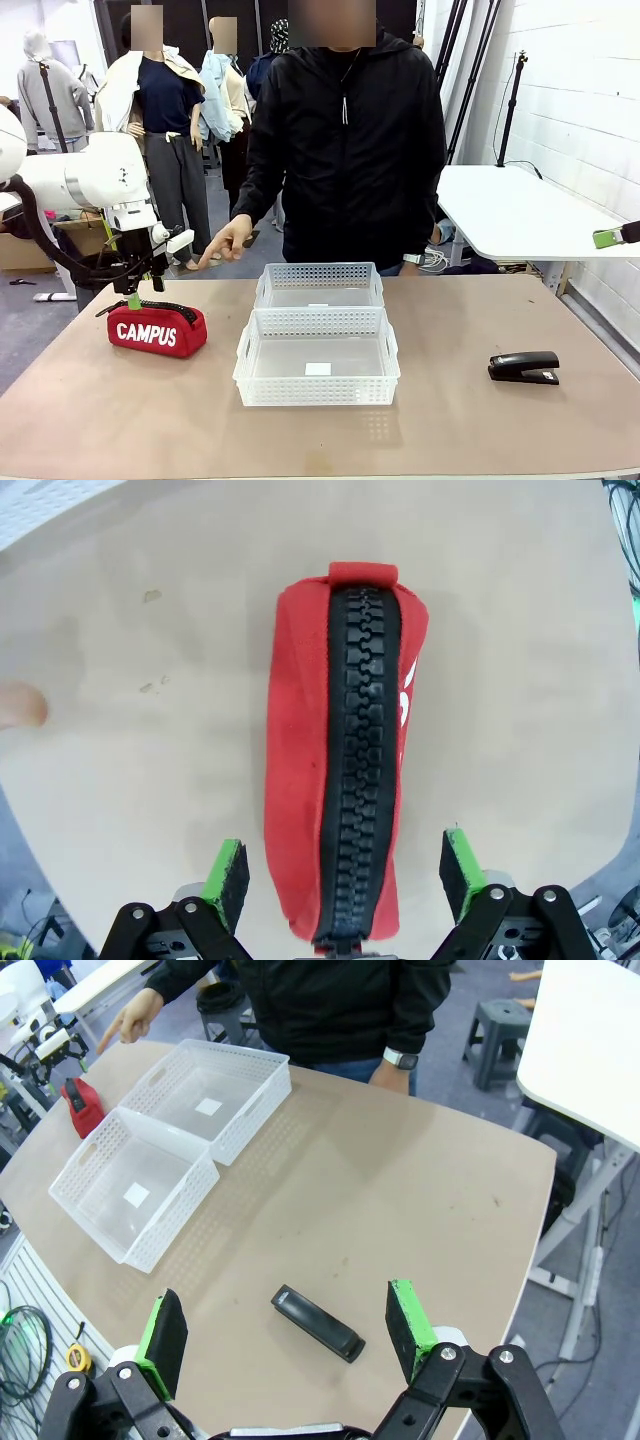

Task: Distribute items into two baskets.
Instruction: Pick up the Pencil pouch that the person points to.

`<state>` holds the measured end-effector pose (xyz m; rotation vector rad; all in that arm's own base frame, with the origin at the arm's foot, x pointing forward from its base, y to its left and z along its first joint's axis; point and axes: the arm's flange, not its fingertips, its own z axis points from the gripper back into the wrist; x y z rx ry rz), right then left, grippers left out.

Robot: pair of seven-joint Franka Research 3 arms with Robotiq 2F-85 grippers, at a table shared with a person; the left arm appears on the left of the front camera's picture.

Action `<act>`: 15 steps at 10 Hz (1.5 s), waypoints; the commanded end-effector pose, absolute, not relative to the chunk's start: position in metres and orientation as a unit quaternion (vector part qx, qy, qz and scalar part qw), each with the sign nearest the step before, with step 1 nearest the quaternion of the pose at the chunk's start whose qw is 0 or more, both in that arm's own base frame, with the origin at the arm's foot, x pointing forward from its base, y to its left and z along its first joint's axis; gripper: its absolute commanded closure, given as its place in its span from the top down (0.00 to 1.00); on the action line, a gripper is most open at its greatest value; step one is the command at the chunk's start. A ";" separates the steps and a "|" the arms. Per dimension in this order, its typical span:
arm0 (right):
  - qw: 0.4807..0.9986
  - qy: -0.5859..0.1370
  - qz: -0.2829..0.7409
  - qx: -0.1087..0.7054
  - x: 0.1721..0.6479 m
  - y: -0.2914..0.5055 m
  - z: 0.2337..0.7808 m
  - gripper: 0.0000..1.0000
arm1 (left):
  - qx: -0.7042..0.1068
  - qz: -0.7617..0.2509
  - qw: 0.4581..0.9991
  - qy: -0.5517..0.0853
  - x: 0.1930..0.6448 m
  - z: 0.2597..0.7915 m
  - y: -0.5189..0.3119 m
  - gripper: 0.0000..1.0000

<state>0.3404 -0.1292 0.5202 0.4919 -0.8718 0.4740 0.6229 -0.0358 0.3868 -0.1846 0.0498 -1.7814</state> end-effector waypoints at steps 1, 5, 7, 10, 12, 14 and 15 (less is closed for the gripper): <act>0.844 -0.422 0.227 0.242 0.343 -0.129 0.518 1.00 | -0.117 -0.790 0.602 0.013 0.628 0.364 -0.034 1.00; 0.844 -0.422 0.227 0.242 0.343 -0.129 0.518 1.00 | -0.115 -0.785 0.609 0.014 0.632 0.336 -0.037 1.00; 0.844 -0.422 0.227 0.242 0.343 -0.129 0.518 1.00 | -0.104 -0.786 0.610 0.007 0.631 0.340 -0.037 1.00; 0.844 -0.422 0.227 0.242 0.343 -0.129 0.518 1.00 | -0.109 -0.788 0.606 0.011 0.632 0.340 -0.037 0.78; 0.844 -0.422 0.227 0.242 0.343 -0.129 0.518 1.00 | -0.109 -0.789 0.604 0.016 0.630 0.340 -0.038 0.39; 0.844 -0.422 0.227 0.242 0.343 -0.129 0.518 1.00 | -0.108 -0.789 0.604 0.018 0.630 0.340 -0.038 0.00; 0.844 -0.422 0.227 0.242 0.343 -0.129 0.518 1.00 | -0.107 -0.789 0.604 0.019 0.630 0.340 -0.038 0.00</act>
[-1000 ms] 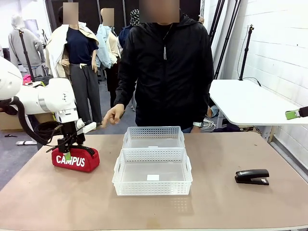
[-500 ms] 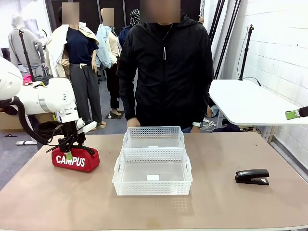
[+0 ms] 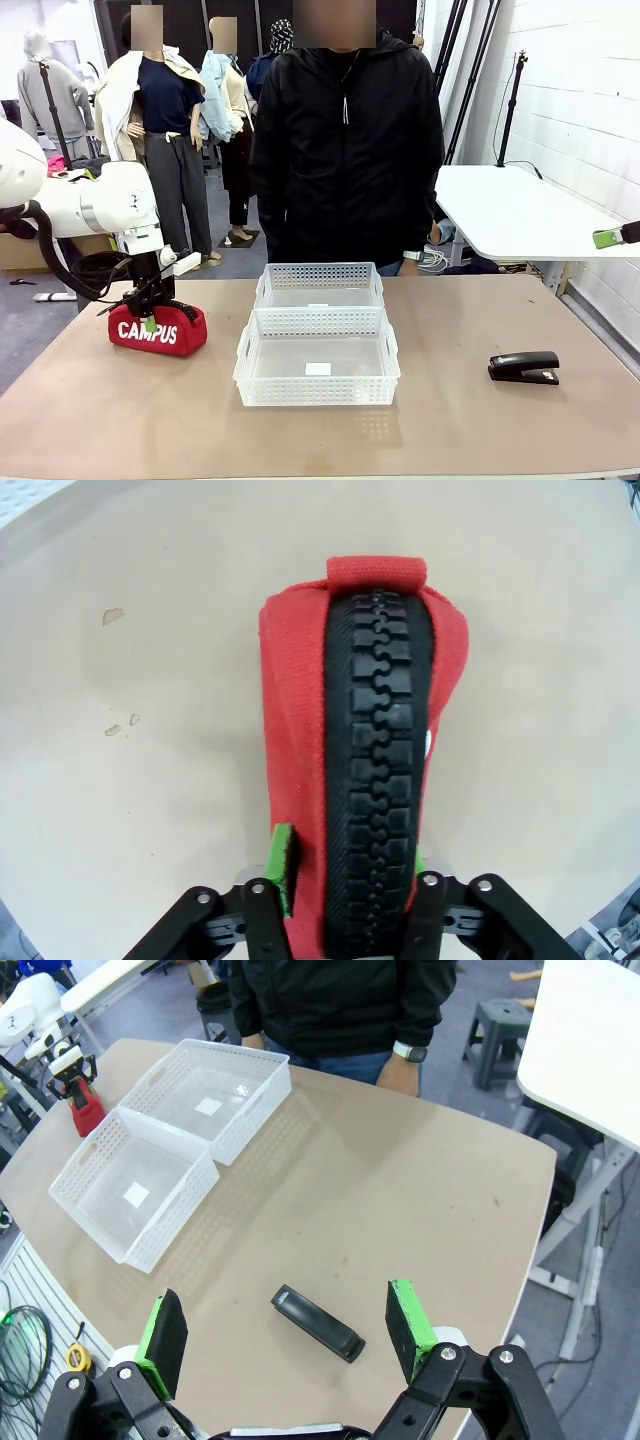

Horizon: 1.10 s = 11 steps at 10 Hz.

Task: Distribute items into two baskets.
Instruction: Pick up the Pencil pouch that the person points to.

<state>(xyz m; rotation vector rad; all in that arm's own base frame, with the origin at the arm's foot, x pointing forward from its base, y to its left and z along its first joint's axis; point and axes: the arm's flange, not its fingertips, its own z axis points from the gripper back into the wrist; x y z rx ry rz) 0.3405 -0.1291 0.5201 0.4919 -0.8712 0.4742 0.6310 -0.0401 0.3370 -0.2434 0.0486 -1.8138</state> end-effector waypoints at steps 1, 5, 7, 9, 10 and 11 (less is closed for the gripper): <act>0.844 -0.422 0.227 0.242 0.343 -0.129 0.518 1.00 | -0.108 -0.790 0.603 0.020 0.630 0.341 -0.038 0.00; 0.844 -0.422 0.227 0.242 0.343 -0.129 0.518 1.00 | -0.118 -0.787 0.605 0.023 0.630 0.343 -0.036 0.00; 0.844 -0.422 0.227 0.242 0.343 -0.129 0.518 1.00 | -0.126 -0.781 0.611 0.017 0.631 0.354 -0.034 0.00; 0.844 -0.422 0.227 0.242 0.343 -0.129 0.518 1.00 | -0.112 -0.774 0.623 -0.002 0.627 0.386 -0.031 0.00; 0.844 -0.422 0.227 0.242 0.343 -0.129 0.518 1.00 | -0.094 -0.763 0.639 -0.008 0.621 0.407 -0.030 0.00; 0.844 -0.422 0.227 0.242 0.343 -0.129 0.518 1.00 | -0.074 -0.754 0.653 -0.013 0.615 0.425 -0.028 0.00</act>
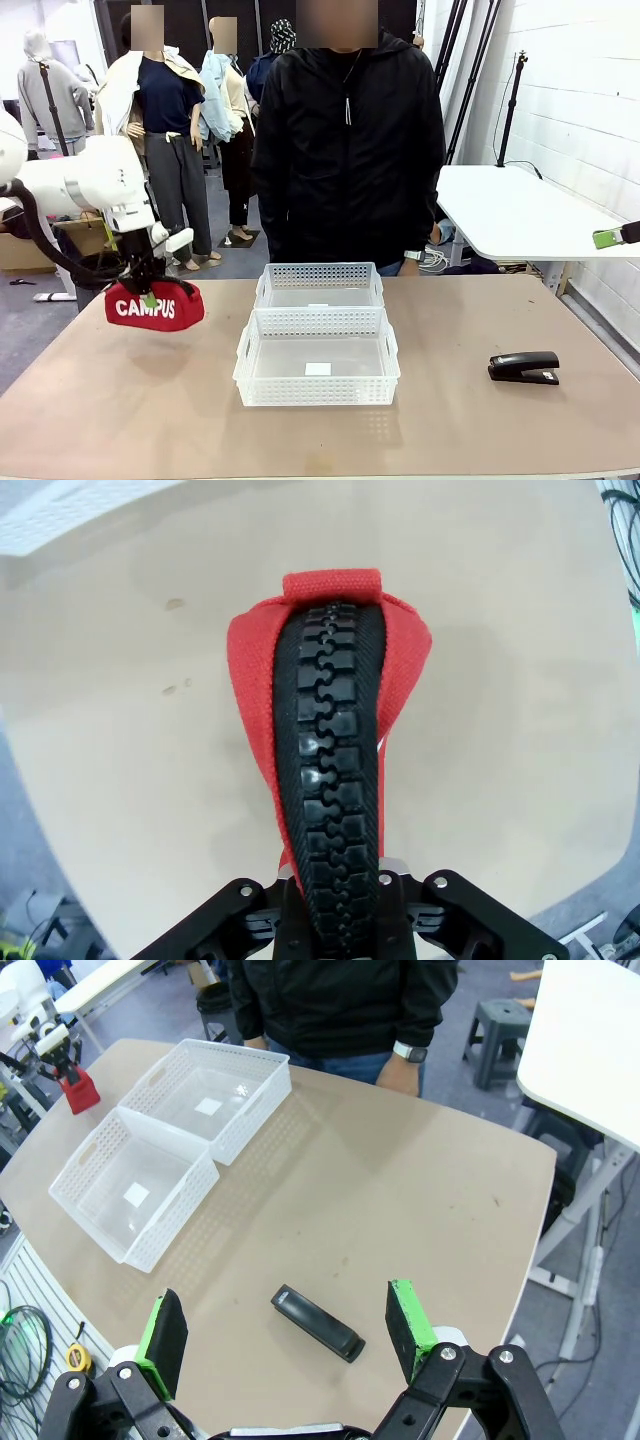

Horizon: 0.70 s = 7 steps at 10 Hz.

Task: Distribute items into two baskets.
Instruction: Pick up the Pencil pouch that the person points to.

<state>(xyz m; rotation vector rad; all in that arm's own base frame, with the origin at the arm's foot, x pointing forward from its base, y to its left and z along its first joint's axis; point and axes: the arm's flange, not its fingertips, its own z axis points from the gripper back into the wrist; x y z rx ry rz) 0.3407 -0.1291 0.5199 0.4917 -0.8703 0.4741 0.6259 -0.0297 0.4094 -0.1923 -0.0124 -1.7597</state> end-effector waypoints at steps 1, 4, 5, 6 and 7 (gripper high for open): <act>0.844 -0.422 0.227 0.242 0.343 -0.129 0.518 1.00 | -0.062 -0.743 0.666 -0.019 0.606 0.444 -0.025 0.00; 0.844 -0.422 0.227 0.242 0.343 -0.129 0.518 1.00 | -0.035 -0.688 0.724 -0.026 0.579 0.491 -0.012 0.00; 0.844 -0.422 0.227 0.242 0.343 -0.129 0.518 1.00 | -0.022 -0.667 0.744 -0.036 0.566 0.507 -0.008 0.00; 0.844 -0.422 0.227 0.242 0.343 -0.129 0.518 1.00 | -0.017 -0.655 0.754 -0.043 0.552 0.524 -0.001 0.00; 0.844 -0.422 0.227 0.242 0.343 -0.129 0.518 1.00 | -0.017 -0.644 0.763 -0.053 0.545 0.534 0.004 0.00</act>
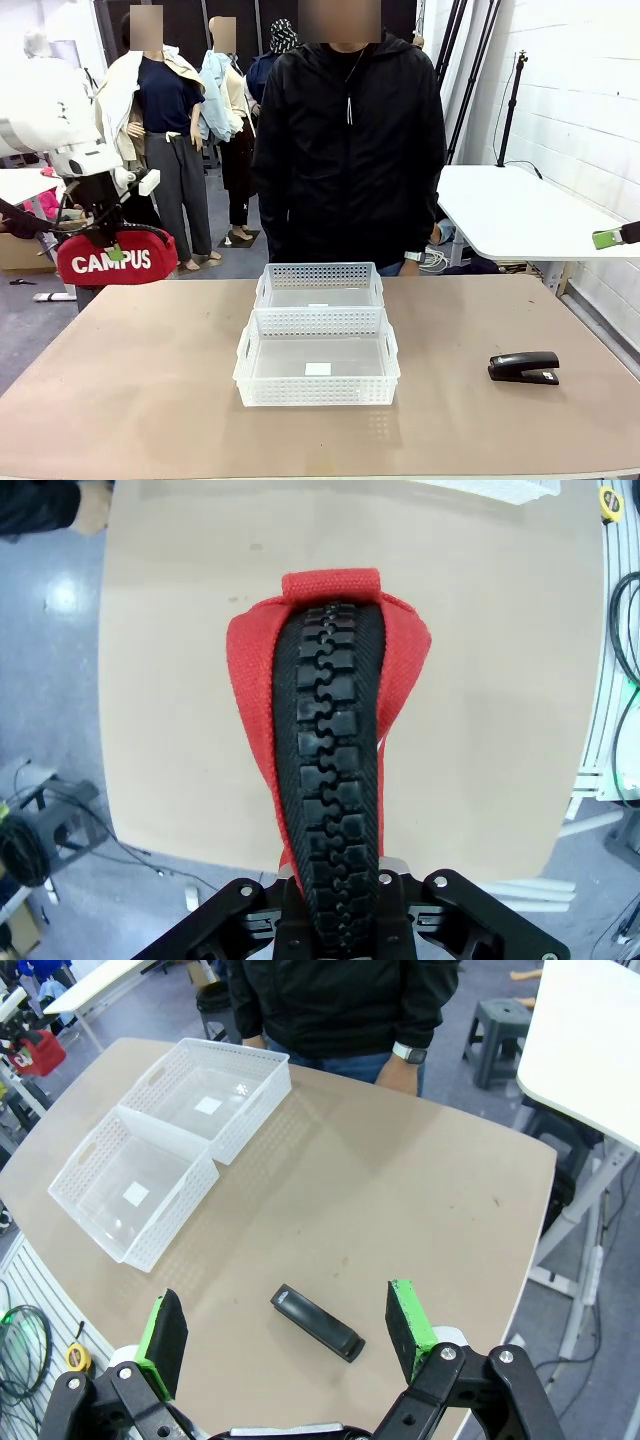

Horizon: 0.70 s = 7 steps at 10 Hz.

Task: Distribute items into two baskets.
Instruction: Pick up the Pencil pouch that the person points to, then move the picked Pencil pouch towards the Organizing basket indicated by the person, stopping as directed.

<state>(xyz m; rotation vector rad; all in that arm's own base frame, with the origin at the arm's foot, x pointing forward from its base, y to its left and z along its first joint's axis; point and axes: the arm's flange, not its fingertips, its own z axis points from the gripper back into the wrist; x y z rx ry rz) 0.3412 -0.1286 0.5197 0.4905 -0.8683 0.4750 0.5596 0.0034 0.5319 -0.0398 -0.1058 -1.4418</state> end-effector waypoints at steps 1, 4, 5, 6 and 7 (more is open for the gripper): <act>0.844 -0.422 0.227 0.242 0.343 -0.129 0.518 1.00 | -0.018 -0.635 0.770 -0.061 0.536 0.541 0.006 0.00; 0.844 -0.422 0.227 0.242 0.343 -0.129 0.518 1.00 | -0.016 -0.641 0.765 -0.057 0.539 0.548 0.012 0.00; 0.844 -0.422 0.227 0.242 0.343 -0.129 0.518 1.00 | -0.016 -0.641 0.765 -0.057 0.539 0.548 0.012 0.00; 0.844 -0.422 0.227 0.242 0.343 -0.129 0.518 1.00 | -0.016 -0.641 0.765 -0.057 0.539 0.548 0.012 0.00; 0.844 -0.422 0.227 0.242 0.343 -0.129 0.518 1.00 | -0.016 -0.641 0.765 -0.057 0.539 0.548 0.012 0.00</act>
